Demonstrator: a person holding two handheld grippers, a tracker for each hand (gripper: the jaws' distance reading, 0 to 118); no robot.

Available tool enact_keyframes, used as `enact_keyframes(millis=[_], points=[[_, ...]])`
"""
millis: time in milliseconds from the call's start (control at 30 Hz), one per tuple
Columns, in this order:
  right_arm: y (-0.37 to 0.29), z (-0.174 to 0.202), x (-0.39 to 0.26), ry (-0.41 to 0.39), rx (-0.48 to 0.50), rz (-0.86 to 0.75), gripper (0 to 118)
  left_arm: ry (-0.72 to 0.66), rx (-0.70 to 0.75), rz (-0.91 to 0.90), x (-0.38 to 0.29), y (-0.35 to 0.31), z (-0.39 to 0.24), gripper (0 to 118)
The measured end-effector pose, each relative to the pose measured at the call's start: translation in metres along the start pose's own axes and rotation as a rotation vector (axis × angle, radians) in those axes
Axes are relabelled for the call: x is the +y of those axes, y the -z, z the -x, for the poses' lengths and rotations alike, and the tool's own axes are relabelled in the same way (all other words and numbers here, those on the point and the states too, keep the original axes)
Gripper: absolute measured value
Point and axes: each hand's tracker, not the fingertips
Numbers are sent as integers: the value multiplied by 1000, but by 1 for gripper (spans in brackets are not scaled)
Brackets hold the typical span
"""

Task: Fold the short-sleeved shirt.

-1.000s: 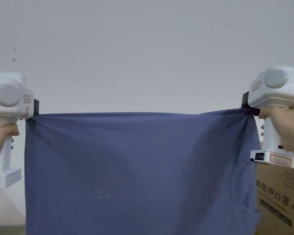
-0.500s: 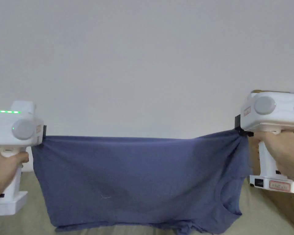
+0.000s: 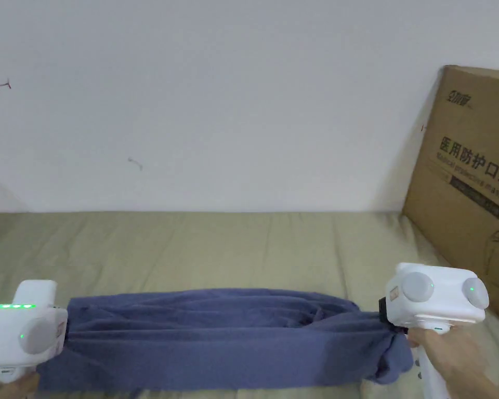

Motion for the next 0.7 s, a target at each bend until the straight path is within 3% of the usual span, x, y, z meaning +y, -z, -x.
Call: enact_keyframes(millis=[133, 333, 400, 700], points=[[-17, -17, -39, 65, 69, -19, 3, -18, -20, -2, -33, -22, 22, 0], [-88, -39, -132, 21, 77, -41, 3, -70, -54, 4, -105, -109, 50, 0], [-112, -47, -167, 73, 85, -59, 3, -68, -56, -10, -133, -139, 58, 0], [-192, -83, -334, 129, 131, 2, 3, -31, -84, 50, -260, -268, 100, 0]])
